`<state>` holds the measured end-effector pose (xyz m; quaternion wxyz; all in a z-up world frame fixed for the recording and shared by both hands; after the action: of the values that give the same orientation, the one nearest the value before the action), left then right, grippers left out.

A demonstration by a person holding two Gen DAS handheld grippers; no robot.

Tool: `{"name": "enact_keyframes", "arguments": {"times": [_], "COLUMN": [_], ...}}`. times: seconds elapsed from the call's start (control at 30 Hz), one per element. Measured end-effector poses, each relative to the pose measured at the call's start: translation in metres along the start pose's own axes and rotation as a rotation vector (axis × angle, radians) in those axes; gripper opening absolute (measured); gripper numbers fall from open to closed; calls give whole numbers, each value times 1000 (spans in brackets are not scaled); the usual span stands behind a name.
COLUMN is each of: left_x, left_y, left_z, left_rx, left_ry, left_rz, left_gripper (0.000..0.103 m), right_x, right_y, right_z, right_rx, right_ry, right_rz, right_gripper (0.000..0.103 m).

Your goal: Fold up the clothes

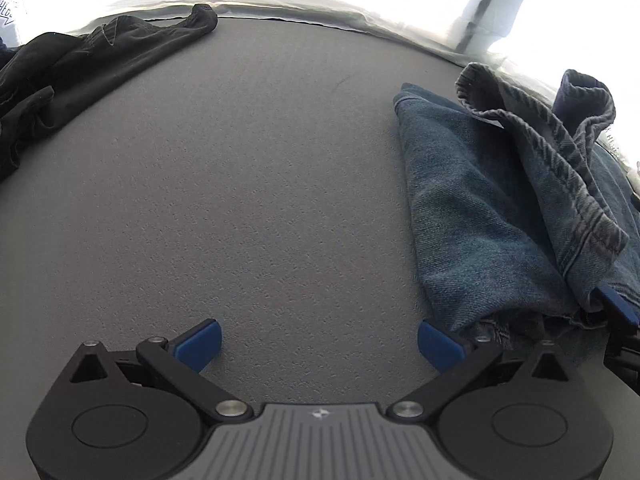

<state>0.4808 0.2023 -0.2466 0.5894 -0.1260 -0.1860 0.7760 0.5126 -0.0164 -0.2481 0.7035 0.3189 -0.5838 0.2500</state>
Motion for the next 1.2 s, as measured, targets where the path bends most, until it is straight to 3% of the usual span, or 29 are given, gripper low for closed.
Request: {"name": "enact_keyframes", "arguments": {"times": [0.27, 0.37, 0.43, 0.53, 0.7, 0.73, 0.93, 1.2], "left_x": [-9, -12, -15, -21, -39, -44, -73, -112], "left_y": [-6, -3, -1, -1, -8, -11, -24, -41], "left_z": [20, 27, 34, 48, 77, 80, 85, 71], "left_rx": [-70, -94, -112, -147, -245, -256, -286, -278], "left_ry": [22, 9, 7, 19, 0, -5, -13, -46], "left_rz": [30, 43, 56, 83, 79, 76, 82, 58], "left_gripper": [103, 103, 103, 103, 103, 103, 103, 103], "right_x": [20, 27, 35, 56, 68, 63, 55, 39], "right_y": [9, 31, 27, 15, -34, -59, -76, -115], "right_z": [2, 5, 11, 18, 70, 74, 108, 129], "right_rx": [22, 43, 49, 66, 76, 75, 92, 114], "right_ry": [67, 73, 87, 150, 253, 288, 483, 593], "right_rz": [112, 171, 219, 348, 542, 581, 757, 826], "right_gripper": [59, 72, 81, 89, 98, 99, 99, 101]}}
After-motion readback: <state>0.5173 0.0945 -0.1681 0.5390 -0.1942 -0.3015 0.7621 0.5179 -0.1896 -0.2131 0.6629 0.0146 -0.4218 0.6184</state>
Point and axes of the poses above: each gripper's, at about its wrist camera, not at the fingertips, and z roughly against the way its jaws point, x to its left, y to its underside, the point moved 8 cm from there along -z, roughly the way its jaws point, and after that the axes turned 12 degrees about -y, right-handed, at the moved point
